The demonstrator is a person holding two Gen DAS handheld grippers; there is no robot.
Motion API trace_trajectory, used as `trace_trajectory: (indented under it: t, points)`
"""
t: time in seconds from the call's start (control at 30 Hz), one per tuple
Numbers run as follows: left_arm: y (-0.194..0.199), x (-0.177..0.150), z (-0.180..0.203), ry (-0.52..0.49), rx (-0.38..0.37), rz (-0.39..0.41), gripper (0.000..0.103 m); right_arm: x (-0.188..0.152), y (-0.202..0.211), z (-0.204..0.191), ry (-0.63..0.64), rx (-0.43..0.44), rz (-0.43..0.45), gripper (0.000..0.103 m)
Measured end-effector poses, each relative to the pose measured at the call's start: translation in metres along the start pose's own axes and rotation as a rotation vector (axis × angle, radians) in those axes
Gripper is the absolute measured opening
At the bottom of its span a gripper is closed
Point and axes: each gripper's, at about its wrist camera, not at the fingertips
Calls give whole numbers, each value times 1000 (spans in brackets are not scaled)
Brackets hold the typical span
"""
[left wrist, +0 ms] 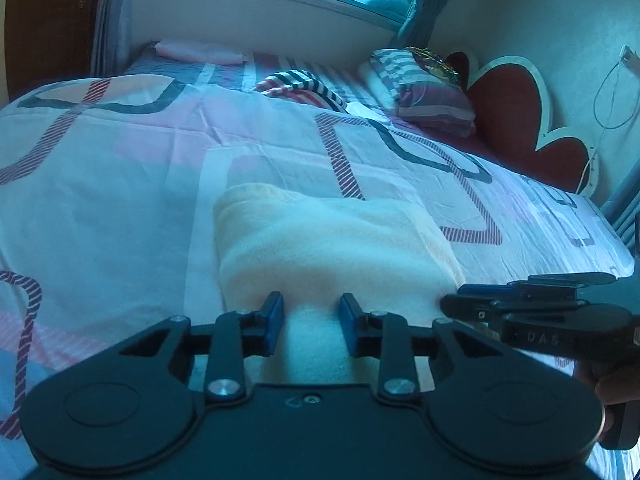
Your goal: Fold small clothes
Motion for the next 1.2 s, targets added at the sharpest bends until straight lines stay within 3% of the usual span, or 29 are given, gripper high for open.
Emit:
trace_trajectory:
  t: [0.2, 0.33, 0.5, 0.77, 0.83, 1.2]
  points:
    - [11, 0, 9, -45, 41, 17, 28, 0, 18, -12, 24, -54, 30, 25]
    - [33, -9, 12, -28, 68, 36, 32, -6, 51, -32, 64, -17, 76, 25]
    - [67, -37, 14, 21, 99, 40, 32, -29, 66, -38, 46, 6, 30, 25]
    - [104, -93, 32, -3, 130, -18, 33, -72, 89, -32, 4, -27, -66, 25]
    - [108, -99, 34, 8, 139, -24, 33, -83, 89, -34, 42, -41, -73, 25]
    - [107, -107, 49, -10, 234, -6, 37, -89, 88, -27, -4, -43, -35, 25]
Point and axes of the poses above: each gripper's, at about its wrist camera, not at the fingertips, and y roughly against the way its jaws point, z to its right, x to its top, and after that the axes turned 11 degrees about z, right-handed
